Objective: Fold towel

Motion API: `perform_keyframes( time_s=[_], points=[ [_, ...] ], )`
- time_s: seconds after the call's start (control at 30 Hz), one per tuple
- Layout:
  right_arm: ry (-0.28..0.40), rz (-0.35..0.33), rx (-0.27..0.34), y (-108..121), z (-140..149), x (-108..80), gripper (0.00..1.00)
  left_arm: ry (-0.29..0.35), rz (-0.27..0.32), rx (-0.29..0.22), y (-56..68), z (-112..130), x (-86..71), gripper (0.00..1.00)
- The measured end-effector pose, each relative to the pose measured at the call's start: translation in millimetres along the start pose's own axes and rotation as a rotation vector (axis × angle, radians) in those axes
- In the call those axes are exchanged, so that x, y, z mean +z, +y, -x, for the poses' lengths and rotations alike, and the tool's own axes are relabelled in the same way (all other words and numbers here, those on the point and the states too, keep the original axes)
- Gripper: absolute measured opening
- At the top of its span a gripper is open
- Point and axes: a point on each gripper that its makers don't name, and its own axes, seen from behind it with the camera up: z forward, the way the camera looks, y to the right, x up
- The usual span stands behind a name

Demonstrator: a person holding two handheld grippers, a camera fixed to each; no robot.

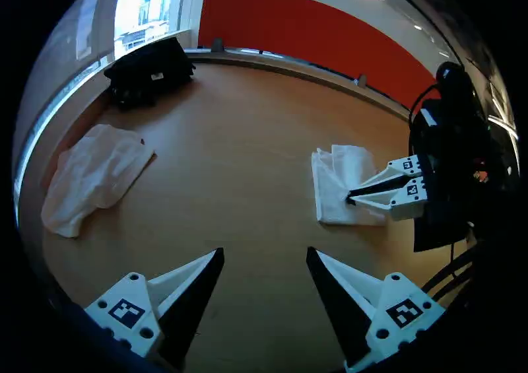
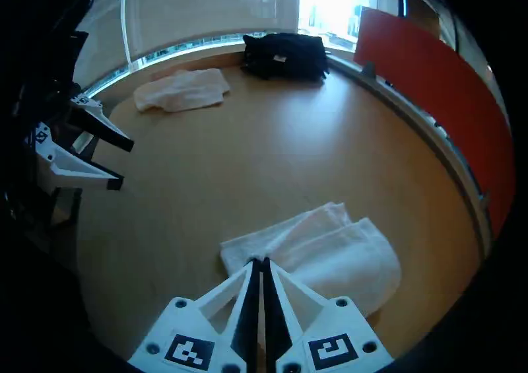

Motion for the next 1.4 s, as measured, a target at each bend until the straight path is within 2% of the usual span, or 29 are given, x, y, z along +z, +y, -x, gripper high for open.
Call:
perform_keyframes(
  time_s=[0.27, 0.33, 0.4, 0.53, 0.73, 1.0, 1.4],
  points=[
    [-0.006, -0.001, 0.012, 1, 2, 1.3, 0.06, 0.000, 0.001, -0.009, -0.5, 0, 1.1, 0.93],
    [-0.002, -0.001, 0.016, 1, 1, -0.5, 0.09, -0.001, 0.002, -0.007, 0.1, 0, 1.9, 0.93],
    [0.003, -0.001, 0.020, 2, 0, -2.4, 0.17, -0.001, 0.001, -0.003, 0.7, -1, 2.6, 0.93],
    [0.014, 0.007, 0.027, 4, -2, -7.0, 0.41, -0.004, 0.001, 0.004, 2.2, -1, 3.7, 0.93],
    [0.021, 0.014, 0.034, 6, -1, -12.6, 0.58, -0.002, 0.002, 0.007, 3.7, -2, 4.3, 0.93],
    [0.019, 0.034, 0.046, 7, 9, -19.9, 0.59, 0.001, 0.001, 0.007, 4.4, -4, 4.6, 0.93],
    [-0.002, 0.080, 0.101, 12, 43, -37.5, 0.59, 0.000, 0.008, 0.016, 10.3, -7, 7.2, 0.93]
  ],
)
